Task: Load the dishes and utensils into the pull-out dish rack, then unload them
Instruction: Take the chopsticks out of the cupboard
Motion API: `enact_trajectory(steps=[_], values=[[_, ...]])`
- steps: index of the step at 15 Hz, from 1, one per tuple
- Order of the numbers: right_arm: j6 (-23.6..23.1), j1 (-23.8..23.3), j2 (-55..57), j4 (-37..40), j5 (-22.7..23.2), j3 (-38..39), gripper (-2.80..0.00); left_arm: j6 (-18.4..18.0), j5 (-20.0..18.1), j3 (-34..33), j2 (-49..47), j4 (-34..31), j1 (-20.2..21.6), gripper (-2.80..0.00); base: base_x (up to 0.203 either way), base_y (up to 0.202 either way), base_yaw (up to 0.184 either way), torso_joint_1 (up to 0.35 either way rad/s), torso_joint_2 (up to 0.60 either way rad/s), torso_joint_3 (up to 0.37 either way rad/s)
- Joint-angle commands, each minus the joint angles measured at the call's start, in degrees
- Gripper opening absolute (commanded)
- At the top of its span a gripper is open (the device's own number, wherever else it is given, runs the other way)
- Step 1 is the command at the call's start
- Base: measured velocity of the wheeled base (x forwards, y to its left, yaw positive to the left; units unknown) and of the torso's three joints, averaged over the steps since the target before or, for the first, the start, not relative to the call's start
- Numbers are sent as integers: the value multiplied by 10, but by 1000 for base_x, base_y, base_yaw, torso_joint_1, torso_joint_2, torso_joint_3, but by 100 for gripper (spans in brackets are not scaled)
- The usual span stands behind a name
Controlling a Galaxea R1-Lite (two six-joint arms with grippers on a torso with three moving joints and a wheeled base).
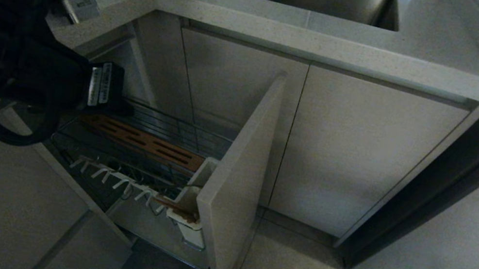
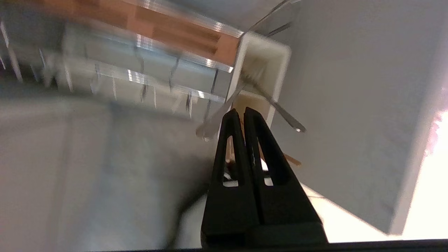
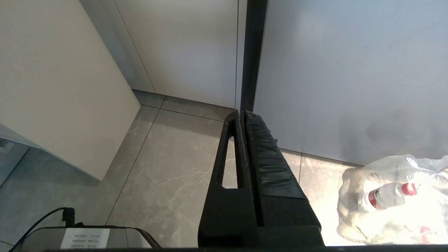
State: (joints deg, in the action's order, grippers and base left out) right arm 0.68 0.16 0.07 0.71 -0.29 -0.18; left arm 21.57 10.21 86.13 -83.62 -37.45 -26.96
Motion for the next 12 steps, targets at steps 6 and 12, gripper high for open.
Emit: enact_trajectory(steps=[6,12], values=[[0,0,0,0,0,0,-280,199,14,-8,-79,-53,-13,-280,0,0,0,0,0,0],[0,0,0,0,0,0,-280,207,-67,9,-156,-85,-1,0,0,0,0,0,0,0]])
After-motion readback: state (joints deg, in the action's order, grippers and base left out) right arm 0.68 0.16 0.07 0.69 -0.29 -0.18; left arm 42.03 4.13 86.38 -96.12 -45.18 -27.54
